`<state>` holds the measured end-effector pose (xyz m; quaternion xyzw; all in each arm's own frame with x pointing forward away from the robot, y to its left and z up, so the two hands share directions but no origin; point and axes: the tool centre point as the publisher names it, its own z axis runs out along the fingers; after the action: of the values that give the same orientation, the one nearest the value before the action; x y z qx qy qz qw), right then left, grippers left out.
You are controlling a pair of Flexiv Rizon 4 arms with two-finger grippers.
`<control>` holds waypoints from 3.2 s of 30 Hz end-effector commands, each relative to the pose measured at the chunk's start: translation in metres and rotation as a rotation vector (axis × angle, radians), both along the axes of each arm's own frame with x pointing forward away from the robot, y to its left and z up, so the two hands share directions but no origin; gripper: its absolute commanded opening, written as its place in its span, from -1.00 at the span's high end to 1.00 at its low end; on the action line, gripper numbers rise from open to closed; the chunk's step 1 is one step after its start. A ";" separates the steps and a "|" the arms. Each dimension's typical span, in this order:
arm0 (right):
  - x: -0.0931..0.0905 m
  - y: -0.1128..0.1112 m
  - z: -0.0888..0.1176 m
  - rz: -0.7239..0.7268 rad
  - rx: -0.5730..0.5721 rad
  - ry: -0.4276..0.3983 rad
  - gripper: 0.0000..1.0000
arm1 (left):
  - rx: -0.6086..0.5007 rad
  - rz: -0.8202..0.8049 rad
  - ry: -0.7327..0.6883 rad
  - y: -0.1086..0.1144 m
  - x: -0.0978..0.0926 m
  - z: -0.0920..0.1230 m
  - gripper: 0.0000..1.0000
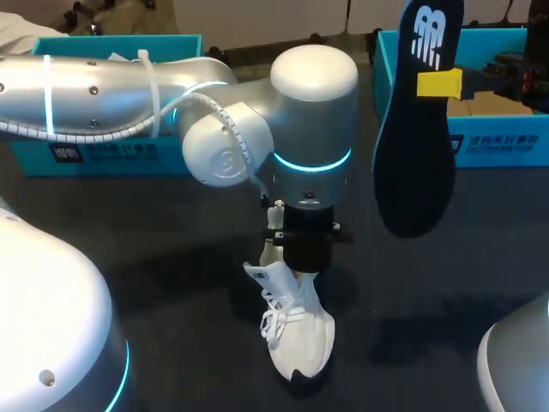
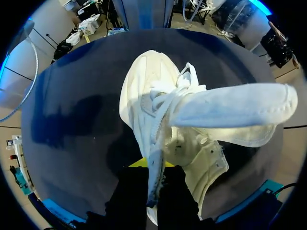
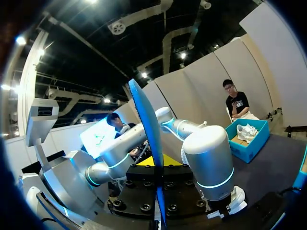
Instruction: Take the shoe out of the shoebox, open the shoe tongue, remove and reinsert the insole, then place the shoe into the shoebox
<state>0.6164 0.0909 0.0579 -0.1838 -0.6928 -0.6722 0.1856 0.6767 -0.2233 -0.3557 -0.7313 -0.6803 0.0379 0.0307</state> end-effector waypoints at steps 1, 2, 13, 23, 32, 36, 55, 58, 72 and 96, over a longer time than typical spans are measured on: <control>0.003 0.002 0.000 0.004 -0.003 0.001 1.00 | 0.010 0.006 -0.001 -0.008 0.003 -0.008 1.00; 0.003 0.002 0.000 0.004 -0.003 0.001 1.00 | 0.012 0.008 -0.002 -0.008 0.003 -0.010 1.00; 0.003 0.002 0.000 0.004 -0.003 0.001 1.00 | -0.016 0.010 -0.033 -0.017 0.009 -0.025 1.00; 0.003 0.002 0.000 0.004 -0.003 0.001 1.00 | -0.043 -0.017 -0.050 -0.032 0.009 -0.029 0.85; 0.003 0.002 0.000 0.004 -0.003 0.001 1.00 | -0.083 -0.015 -0.055 -0.038 0.009 -0.023 -0.58; 0.003 0.002 0.000 0.004 -0.003 0.001 1.00 | -0.146 0.024 -0.063 -0.037 0.013 -0.009 -1.00; 0.003 0.002 0.000 0.004 -0.003 0.001 1.00 | -0.662 0.193 -0.118 -0.024 0.047 0.098 -1.00; 0.003 0.002 0.000 0.004 -0.003 0.001 1.00 | -0.755 0.208 -0.127 -0.027 0.050 0.115 -1.00; 0.003 0.002 0.000 0.004 -0.003 0.001 1.00 | -0.810 0.232 -0.094 -0.030 0.054 0.132 -1.00; 0.003 0.002 0.000 0.004 -0.003 0.001 1.00 | -1.308 0.021 -0.172 0.017 0.050 0.177 -1.00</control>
<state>0.6164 0.0909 0.0579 -0.1837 -0.6928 -0.6722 0.1856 0.7365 -0.2189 -0.1774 -0.6244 -0.5603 0.3384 -0.4262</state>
